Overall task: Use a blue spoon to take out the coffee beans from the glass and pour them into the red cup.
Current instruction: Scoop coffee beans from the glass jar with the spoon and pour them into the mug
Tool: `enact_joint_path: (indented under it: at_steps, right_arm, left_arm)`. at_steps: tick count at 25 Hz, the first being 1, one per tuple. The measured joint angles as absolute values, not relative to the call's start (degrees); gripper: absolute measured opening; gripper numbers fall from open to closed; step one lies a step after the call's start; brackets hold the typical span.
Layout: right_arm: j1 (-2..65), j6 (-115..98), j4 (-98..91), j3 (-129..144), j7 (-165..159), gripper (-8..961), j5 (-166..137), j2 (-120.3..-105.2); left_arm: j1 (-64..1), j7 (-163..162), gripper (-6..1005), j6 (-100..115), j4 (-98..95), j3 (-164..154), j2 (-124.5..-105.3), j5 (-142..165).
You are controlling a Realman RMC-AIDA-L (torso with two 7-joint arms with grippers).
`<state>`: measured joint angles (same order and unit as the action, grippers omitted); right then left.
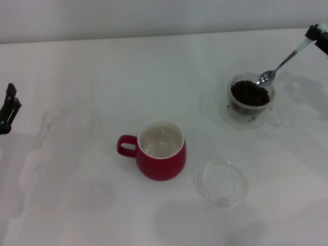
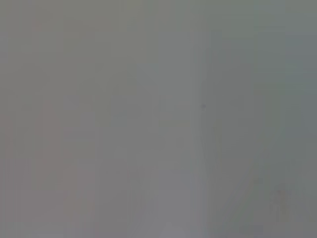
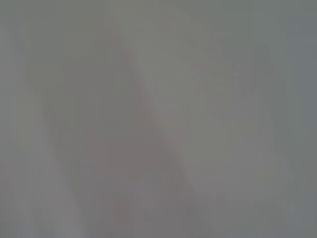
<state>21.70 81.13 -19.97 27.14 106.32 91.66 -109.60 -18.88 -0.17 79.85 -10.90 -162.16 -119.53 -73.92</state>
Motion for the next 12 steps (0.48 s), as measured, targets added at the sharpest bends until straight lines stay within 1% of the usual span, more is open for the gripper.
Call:
enact_joint_path:
  at_steps: [6, 12]
  right_arm:
    - [21.07, 81.39, -22.71, 29.32, 108.72, 149, 91.66, -110.8]
    - [20.52, 83.07, -23.06, 30.09, 111.02, 149, 91.67, -110.92]
  left_arm:
    - [-19.68, -0.18, 846, 79.22, -11.07, -162.16, -119.54, -74.23]
    - [-20.21, -0.17, 846, 79.18, -11.59, -162.16, -119.53, -74.72]
